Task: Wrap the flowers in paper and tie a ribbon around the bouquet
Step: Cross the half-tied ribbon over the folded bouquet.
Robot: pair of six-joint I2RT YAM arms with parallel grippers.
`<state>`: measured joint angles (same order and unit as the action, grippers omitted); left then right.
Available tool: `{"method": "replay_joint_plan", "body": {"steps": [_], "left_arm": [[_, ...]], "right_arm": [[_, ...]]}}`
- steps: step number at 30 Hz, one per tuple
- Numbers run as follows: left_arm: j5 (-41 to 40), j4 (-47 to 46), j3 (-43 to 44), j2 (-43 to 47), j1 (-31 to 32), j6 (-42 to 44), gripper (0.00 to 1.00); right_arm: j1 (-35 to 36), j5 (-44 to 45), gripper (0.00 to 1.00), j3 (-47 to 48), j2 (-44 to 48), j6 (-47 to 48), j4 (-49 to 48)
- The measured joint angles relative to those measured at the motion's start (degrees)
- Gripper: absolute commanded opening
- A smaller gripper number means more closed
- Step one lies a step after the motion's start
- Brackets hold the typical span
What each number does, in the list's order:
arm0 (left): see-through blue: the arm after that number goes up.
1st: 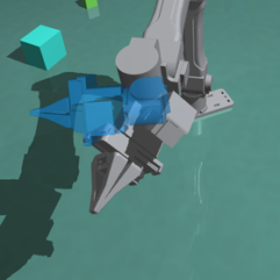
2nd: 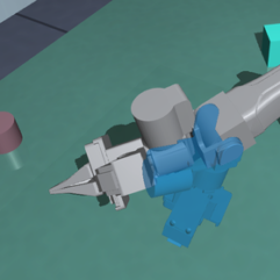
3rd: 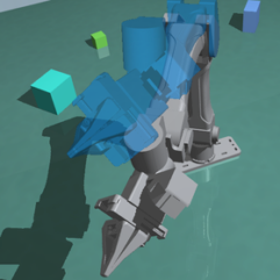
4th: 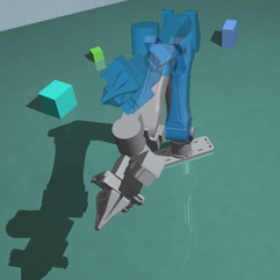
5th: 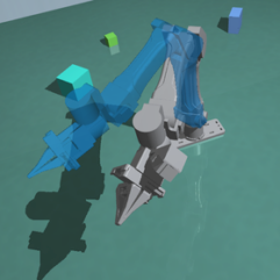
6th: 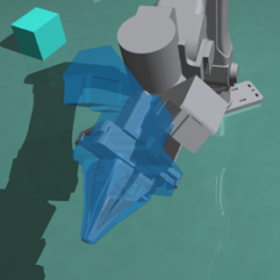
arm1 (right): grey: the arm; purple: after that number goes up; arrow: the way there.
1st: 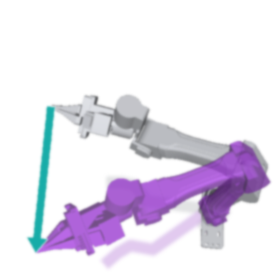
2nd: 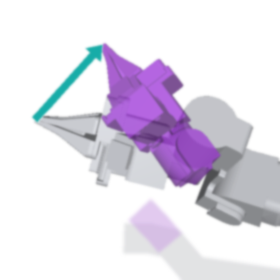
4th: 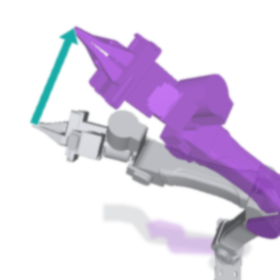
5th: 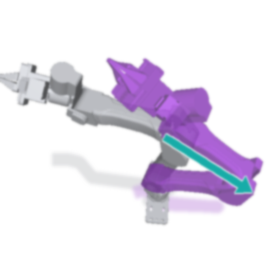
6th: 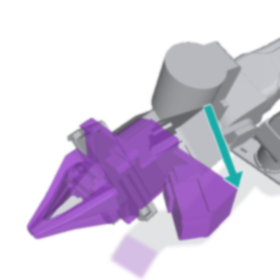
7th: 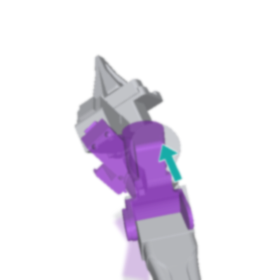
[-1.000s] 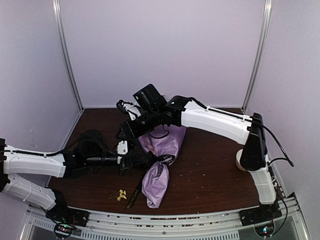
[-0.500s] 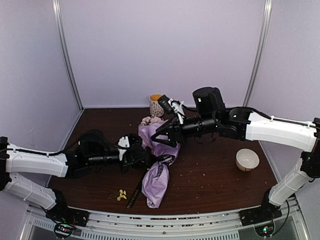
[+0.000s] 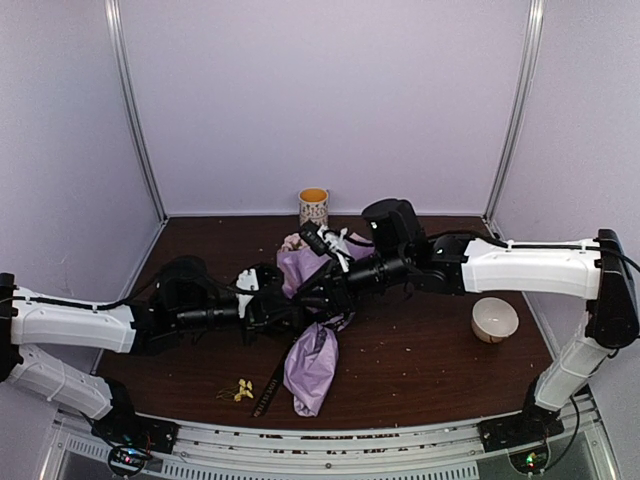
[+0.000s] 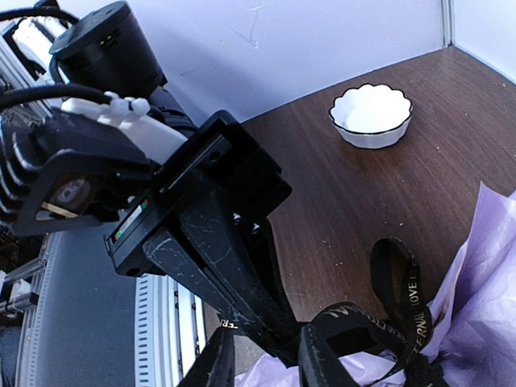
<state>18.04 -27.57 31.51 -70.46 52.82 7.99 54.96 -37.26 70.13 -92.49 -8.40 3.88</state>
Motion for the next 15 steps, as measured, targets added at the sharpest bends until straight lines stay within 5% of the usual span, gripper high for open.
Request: {"method": "replay_joint_plan", "body": {"steps": [10,15], "left_arm": [[0.1,0.0,0.2,0.0,-0.2,0.0,0.0],[0.2,0.0,0.8,0.0,-0.5,0.0,0.0]], "right_arm": [[0.0,-0.5,0.27,-0.9,-0.2,-0.2,-0.2],[0.0,-0.5,0.08,-1.3,-0.2,-0.4,0.0]]}}
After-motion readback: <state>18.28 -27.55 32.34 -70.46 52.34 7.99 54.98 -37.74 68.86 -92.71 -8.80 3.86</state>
